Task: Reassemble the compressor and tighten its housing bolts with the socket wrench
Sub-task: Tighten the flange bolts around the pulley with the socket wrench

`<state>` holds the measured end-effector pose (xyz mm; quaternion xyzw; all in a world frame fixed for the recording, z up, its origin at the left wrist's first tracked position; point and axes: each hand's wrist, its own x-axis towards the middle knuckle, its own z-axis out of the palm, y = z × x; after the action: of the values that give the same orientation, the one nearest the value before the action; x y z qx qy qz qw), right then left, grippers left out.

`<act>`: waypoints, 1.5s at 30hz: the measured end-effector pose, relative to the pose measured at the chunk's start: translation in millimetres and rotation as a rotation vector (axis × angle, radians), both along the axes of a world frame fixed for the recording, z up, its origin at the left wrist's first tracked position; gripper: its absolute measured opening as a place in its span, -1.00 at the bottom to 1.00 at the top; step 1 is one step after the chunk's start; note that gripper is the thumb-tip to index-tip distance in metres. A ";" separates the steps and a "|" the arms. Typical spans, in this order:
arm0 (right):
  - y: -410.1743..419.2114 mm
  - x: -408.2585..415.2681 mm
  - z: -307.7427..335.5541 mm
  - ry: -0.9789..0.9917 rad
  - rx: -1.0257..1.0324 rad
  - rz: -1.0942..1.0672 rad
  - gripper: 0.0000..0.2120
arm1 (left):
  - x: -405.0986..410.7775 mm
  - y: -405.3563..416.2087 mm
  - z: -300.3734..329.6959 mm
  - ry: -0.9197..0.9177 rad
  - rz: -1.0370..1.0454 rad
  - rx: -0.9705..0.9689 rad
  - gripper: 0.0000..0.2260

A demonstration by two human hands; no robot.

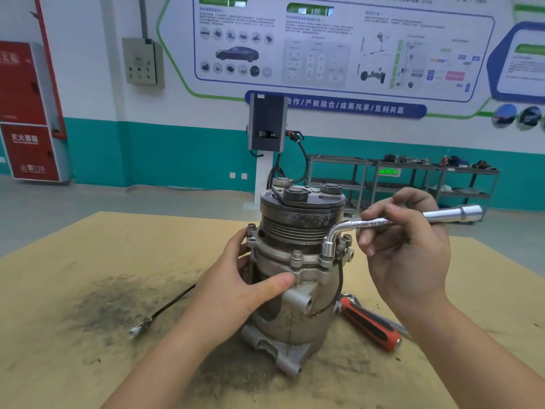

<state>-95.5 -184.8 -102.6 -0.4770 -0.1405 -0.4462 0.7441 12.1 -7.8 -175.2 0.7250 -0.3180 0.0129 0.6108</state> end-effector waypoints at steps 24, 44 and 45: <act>11.3 -4.7 -4.9 0.065 0.236 0.050 -0.79 | -9.9 1.1 -10.8 -0.126 -0.032 0.067 -0.05; 42.4 -27.7 10.2 -0.001 -1.209 -0.715 -0.85 | -3.8 -0.4 -16.6 -0.089 -0.072 0.118 0.00; 38.8 -28.9 13.3 -0.026 -1.189 -0.722 -0.87 | -3.1 -0.3 -16.9 -0.095 -0.070 0.114 -0.01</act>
<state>-124.4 -146.0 -89.3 -0.8149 -0.2024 -0.5190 0.1599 9.1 -8.2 -192.1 0.7458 -0.3721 0.0079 0.5526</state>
